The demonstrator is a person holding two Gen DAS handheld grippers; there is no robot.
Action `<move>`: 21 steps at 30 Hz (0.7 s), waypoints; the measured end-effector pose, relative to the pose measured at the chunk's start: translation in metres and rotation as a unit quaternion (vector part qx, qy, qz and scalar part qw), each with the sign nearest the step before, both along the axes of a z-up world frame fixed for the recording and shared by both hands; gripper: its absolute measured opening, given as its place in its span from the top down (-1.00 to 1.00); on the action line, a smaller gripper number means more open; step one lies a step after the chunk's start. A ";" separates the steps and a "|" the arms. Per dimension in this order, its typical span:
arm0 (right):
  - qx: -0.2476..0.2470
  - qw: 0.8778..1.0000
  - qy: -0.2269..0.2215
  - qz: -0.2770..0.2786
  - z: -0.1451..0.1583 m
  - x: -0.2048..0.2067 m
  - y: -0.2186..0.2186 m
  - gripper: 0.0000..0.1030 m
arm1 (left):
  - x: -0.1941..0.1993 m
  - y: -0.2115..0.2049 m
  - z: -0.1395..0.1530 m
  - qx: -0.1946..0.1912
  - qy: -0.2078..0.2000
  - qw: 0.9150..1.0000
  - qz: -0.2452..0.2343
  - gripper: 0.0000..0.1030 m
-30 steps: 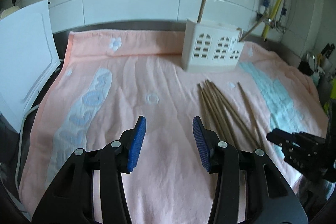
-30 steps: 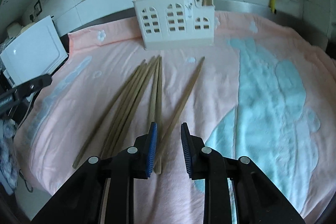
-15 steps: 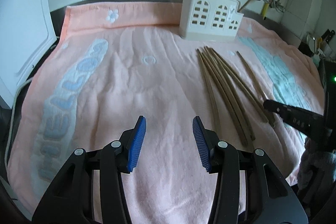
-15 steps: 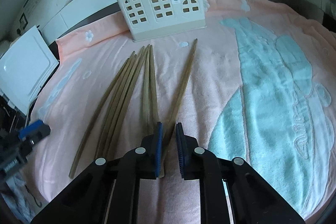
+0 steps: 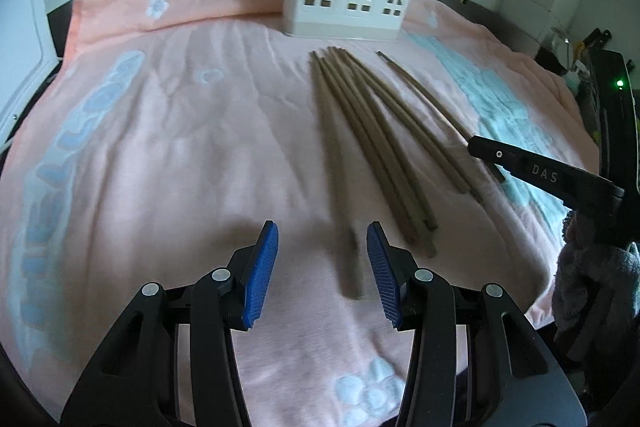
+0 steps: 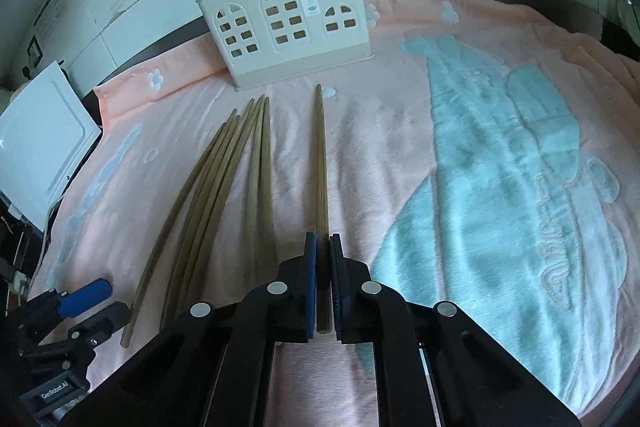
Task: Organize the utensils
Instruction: 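Close the right tool on a chopstick while the left tool grasps another chopstick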
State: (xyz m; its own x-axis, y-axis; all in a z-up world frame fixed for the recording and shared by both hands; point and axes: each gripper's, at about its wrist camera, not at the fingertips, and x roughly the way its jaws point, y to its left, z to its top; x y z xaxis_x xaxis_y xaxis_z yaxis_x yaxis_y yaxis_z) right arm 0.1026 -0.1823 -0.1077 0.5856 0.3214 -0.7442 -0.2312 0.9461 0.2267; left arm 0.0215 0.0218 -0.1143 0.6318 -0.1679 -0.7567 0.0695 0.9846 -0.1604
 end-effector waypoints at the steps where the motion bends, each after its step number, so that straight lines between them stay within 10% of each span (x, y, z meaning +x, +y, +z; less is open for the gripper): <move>1: -0.001 1.000 -0.004 0.000 0.001 -0.001 -0.001 0.87 | 0.001 -0.002 0.000 0.000 -0.001 1.000 -0.003 0.10; 5: -0.001 1.000 -0.018 0.002 0.007 -0.004 -0.004 0.87 | 0.006 -0.009 -0.003 -0.006 -0.002 1.000 -0.013 0.48; 21: -0.016 0.996 -0.081 0.013 0.042 -0.016 -0.008 0.87 | 0.015 -0.011 -0.007 0.010 -0.005 1.000 0.001 0.87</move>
State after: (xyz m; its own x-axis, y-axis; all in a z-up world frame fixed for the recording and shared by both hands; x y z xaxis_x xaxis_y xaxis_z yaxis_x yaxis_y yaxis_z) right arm 0.0862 -0.1903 -0.0654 0.6910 0.3145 -0.6508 -0.2860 0.9459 0.1535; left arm 0.0364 0.0104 -0.1214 0.6395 -0.1522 -0.7536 0.0691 0.9876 -0.1408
